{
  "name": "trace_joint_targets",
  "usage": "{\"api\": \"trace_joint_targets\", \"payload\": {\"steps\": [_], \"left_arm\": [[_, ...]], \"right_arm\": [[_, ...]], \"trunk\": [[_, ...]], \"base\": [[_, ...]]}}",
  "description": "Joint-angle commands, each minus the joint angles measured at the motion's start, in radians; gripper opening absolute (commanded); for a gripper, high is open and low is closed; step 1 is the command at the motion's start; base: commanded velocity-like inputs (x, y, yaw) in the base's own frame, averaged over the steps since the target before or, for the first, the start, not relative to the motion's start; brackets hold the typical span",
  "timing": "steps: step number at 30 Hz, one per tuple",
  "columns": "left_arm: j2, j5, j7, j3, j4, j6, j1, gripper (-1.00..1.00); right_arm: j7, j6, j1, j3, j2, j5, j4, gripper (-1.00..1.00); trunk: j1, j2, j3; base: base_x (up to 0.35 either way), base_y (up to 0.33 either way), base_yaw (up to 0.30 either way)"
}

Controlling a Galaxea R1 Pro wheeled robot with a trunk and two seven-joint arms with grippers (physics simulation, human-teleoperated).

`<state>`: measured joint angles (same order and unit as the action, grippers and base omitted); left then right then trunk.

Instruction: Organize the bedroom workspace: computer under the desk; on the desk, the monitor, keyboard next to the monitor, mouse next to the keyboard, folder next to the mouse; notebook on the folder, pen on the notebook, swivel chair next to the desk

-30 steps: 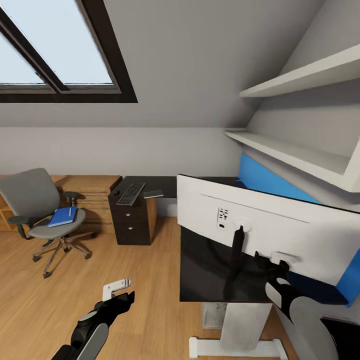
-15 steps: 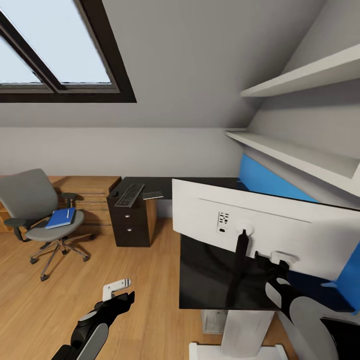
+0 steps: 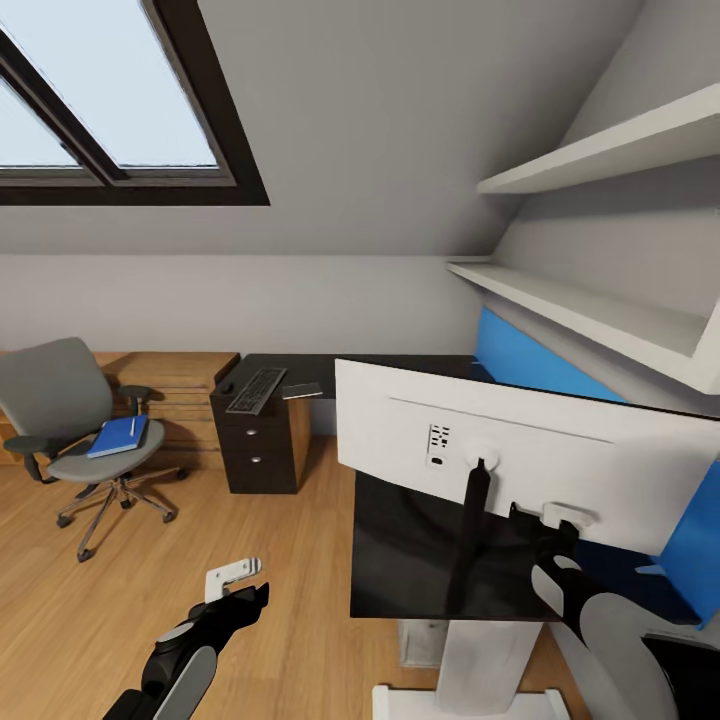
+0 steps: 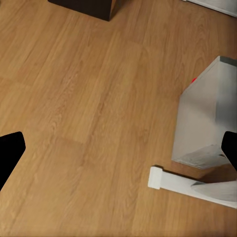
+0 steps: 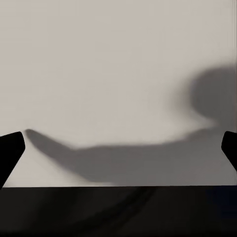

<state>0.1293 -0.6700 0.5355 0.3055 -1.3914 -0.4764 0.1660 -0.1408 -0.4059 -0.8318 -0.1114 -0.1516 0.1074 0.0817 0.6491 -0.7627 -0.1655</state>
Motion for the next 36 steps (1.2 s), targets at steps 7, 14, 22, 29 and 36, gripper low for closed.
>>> {"api": "trace_joint_targets", "payload": {"steps": [7, 14, 22, 29, 36], "left_arm": [[0.001, -0.01, 0.012, 0.002, -0.001, 0.0, 0.001, 1.0], [0.001, -0.01, 0.01, 0.001, 0.004, 0.0, 0.001, 1.0], [0.001, -0.01, 0.006, 0.0, 0.006, 0.001, 0.001, 1.0], [0.001, -0.01, 0.005, -0.002, 0.006, 0.0, 0.001, 1.0], [0.001, -0.01, 0.006, -0.002, 0.006, -0.001, 0.001, 1.0]], "right_arm": [[0.003, -0.006, -0.001, -0.005, -0.005, 0.009, 0.0, 1.0], [0.003, -0.009, -0.001, -0.005, -0.025, 0.009, 0.0, 1.0], [0.003, -0.01, -0.001, -0.005, -0.031, 0.009, 0.0, 1.0], [0.003, -0.01, -0.001, -0.005, -0.034, 0.009, 0.0, 1.0], [0.003, -0.01, -0.001, -0.005, -0.033, 0.009, 0.0, 1.0]], "trunk": [[0.0, -0.001, -0.002], [0.0, -0.001, -0.002], [0.0, -0.001, -0.002], [0.0, -0.001, -0.002], [0.0, -0.001, -0.002]], "base": [[0.0, -0.14, 0.0], [0.0, -0.096, 0.0], [0.152, -0.005, 0.0], [0.312, 0.0, 0.0], [0.258, 0.0, 0.0]]}}
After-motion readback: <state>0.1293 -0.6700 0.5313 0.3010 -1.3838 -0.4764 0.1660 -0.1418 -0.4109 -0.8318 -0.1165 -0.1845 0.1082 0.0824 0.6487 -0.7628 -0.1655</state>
